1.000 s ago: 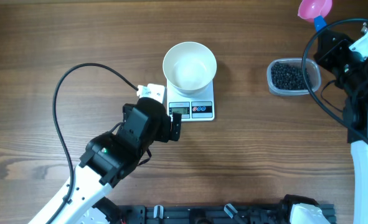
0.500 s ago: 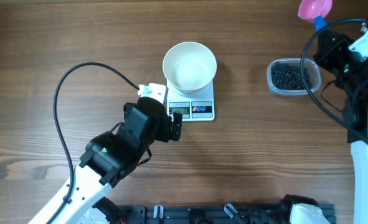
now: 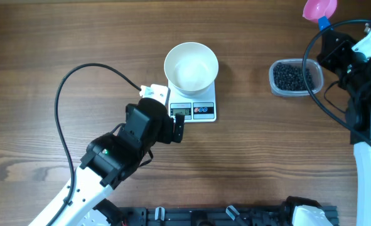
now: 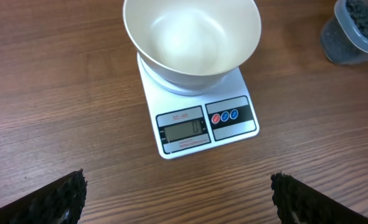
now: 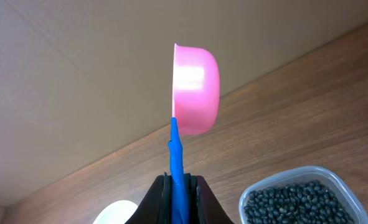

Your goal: Scoop item into bowl and weigh 150g on scale

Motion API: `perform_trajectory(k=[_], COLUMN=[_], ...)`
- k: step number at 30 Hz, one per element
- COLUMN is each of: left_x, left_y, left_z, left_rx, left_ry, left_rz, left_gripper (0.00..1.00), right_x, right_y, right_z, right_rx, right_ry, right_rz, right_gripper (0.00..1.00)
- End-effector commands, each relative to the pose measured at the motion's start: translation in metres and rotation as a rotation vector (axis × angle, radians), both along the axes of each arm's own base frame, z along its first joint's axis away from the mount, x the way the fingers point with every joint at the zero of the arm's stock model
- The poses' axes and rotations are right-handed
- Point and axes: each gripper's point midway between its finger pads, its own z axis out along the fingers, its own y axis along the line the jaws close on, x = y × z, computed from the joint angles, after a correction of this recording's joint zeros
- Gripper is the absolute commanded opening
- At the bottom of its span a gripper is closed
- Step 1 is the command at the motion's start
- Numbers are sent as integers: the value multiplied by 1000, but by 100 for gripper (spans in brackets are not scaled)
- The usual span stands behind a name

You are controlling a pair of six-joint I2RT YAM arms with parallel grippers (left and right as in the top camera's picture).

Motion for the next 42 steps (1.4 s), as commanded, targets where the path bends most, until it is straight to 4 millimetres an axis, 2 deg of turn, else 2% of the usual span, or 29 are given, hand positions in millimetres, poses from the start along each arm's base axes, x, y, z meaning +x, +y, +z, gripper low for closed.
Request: perform_trajectory(k=[1, 25, 28, 33, 37, 39, 42], left_x=[-1, -6, -6, -6, -6, -6, -6], left_y=[-2, -5, -5, -5, -5, -5, -5], left_z=[-1, -3, -3, -3, -3, -3, -3], left_rx=[24, 27, 27, 27, 27, 27, 27], left_ry=[-1, 13, 13, 13, 13, 13, 13], left_rz=[-50, -85, -85, -85, -85, -85, -85], left_gripper=[100, 100, 100, 100, 100, 100, 100], right_x=[0, 0, -1, -1, -2, -4, -4], right_y=[-3, -4, -17, -19, -37, -53, -61], right_z=[5, 10, 4, 4, 2, 7, 14], right_rx=[-30, -34, -59, 44, 39, 209, 209], right_ry=[-12, -31, -5, -1, 2, -39, -77], right_rz=[-11, -13, -87, -136, -249, -416, -462], right_gripper=[4, 4, 4, 4, 4, 4, 4])
